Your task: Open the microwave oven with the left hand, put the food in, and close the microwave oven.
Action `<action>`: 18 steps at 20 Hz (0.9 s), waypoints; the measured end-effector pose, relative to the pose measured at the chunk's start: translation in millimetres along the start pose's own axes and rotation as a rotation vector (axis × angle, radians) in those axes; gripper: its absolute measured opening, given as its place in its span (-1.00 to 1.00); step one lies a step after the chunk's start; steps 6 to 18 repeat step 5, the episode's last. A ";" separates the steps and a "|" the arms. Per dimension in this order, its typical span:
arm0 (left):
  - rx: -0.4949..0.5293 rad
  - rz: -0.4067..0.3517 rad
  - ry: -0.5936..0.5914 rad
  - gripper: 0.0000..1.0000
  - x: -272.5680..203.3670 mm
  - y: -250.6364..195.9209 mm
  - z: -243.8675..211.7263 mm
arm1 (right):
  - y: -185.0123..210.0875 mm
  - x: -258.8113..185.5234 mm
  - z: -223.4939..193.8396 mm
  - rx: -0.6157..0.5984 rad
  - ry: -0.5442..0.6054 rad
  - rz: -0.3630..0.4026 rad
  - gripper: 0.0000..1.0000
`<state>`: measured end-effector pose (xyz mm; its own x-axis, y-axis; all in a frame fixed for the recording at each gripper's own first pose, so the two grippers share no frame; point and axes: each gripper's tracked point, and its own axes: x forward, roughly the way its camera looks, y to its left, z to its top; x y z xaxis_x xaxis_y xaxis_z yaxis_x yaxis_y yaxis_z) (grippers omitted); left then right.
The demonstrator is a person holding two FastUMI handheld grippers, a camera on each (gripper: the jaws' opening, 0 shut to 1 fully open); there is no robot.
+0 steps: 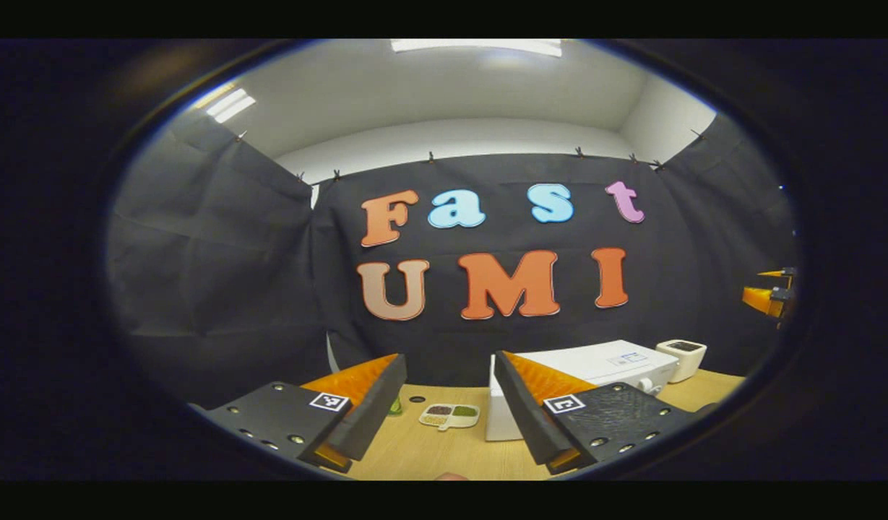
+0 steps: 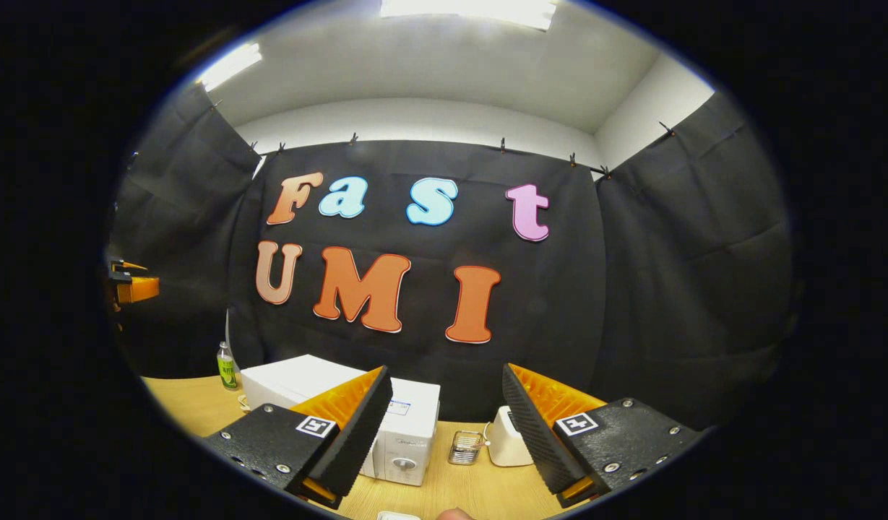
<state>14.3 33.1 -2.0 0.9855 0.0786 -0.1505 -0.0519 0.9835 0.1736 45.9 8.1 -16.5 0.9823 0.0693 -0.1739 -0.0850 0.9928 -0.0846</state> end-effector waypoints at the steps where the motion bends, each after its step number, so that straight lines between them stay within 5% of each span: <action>1: 0.002 0.001 -0.011 0.63 -0.7 -1.0 3.6 | 2.4 -0.2 3.2 -0.001 -0.006 0.004 0.89; 18: -0.006 -0.013 -0.036 0.69 -2.8 -7.0 6.1 | 10.3 -4.2 10.2 0.008 -0.019 0.020 0.89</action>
